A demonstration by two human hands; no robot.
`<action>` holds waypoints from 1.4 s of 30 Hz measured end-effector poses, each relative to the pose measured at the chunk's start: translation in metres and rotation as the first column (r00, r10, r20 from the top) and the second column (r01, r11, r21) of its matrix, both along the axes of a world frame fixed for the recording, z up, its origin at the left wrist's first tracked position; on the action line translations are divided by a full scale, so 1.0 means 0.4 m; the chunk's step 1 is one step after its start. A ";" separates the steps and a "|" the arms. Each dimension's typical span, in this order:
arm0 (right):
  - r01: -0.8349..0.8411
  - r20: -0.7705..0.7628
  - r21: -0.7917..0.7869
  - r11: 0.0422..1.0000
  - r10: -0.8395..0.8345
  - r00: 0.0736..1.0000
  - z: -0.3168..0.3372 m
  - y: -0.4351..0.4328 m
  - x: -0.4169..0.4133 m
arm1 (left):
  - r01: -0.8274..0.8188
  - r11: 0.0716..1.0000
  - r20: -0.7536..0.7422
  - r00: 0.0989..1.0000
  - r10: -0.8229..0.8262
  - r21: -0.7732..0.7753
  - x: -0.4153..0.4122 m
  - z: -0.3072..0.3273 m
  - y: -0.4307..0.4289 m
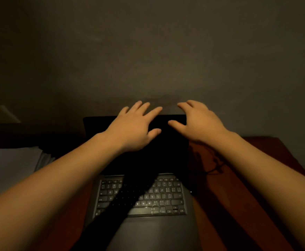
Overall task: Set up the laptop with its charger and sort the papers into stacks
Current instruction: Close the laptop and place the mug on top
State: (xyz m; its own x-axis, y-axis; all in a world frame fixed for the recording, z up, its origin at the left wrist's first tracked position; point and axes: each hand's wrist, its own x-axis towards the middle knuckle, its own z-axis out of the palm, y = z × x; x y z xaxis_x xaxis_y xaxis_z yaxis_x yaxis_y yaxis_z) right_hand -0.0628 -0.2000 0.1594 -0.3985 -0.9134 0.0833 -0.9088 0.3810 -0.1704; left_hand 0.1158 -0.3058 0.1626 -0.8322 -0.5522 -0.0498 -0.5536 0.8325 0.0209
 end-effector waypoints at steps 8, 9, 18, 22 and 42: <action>-0.159 0.027 0.321 0.934 0.159 0.987 -0.025 -0.041 -0.001 | -0.198 0.975 0.171 0.969 0.180 0.099 0.011 -0.031 -0.045; -0.161 0.014 0.290 0.943 0.164 0.986 -0.022 -0.032 0.004 | -0.201 0.974 0.160 0.970 0.184 0.102 0.015 -0.024 -0.036; -0.145 0.086 0.196 0.970 0.130 0.988 0.048 0.058 0.056 | -0.214 0.969 0.057 0.976 0.208 0.124 0.087 0.018 0.075; -0.142 0.118 0.252 0.957 0.115 0.986 0.077 0.036 0.062 | -0.265 0.951 0.074 0.964 0.256 0.157 0.098 0.051 0.088; -0.373 0.305 0.682 0.629 0.219 0.927 -0.226 -0.414 0.049 | -0.353 0.796 0.566 0.824 0.016 0.492 -0.002 -0.255 -0.415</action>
